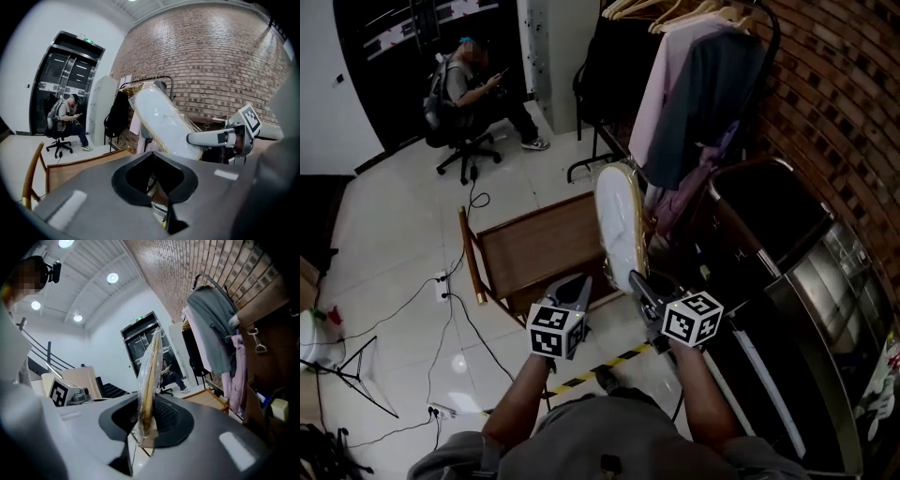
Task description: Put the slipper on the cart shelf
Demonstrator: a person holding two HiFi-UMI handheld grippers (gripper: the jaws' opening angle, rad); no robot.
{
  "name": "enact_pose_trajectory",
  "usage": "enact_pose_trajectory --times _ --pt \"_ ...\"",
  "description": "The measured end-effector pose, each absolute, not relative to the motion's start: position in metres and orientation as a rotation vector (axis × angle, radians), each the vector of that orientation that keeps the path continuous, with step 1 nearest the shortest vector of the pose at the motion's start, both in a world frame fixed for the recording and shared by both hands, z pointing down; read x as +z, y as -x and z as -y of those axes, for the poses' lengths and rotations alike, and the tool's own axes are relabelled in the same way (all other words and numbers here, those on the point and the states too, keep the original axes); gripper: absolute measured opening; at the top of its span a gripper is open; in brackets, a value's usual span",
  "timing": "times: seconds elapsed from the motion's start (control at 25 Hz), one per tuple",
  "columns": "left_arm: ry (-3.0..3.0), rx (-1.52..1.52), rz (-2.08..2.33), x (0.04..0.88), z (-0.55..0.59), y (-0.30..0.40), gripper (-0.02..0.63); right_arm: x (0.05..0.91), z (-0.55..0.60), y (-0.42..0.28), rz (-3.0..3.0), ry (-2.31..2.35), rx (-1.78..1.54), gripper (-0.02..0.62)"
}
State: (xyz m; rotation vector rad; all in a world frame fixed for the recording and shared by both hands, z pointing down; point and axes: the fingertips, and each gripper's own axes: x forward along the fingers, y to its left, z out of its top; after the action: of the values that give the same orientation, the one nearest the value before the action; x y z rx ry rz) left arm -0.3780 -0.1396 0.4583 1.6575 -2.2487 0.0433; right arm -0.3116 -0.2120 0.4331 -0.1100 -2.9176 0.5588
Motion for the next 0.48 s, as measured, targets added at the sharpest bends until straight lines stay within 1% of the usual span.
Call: enact_pose_trajectory --times 0.28,0.48 --pt "-1.872 0.036 2.045 0.479 0.139 0.328 0.008 0.457 0.188 0.234 2.939 -0.220 0.640 0.063" --pt "-2.006 0.063 1.855 0.495 0.145 0.266 0.008 0.470 0.179 0.169 2.899 -0.432 0.663 0.063"
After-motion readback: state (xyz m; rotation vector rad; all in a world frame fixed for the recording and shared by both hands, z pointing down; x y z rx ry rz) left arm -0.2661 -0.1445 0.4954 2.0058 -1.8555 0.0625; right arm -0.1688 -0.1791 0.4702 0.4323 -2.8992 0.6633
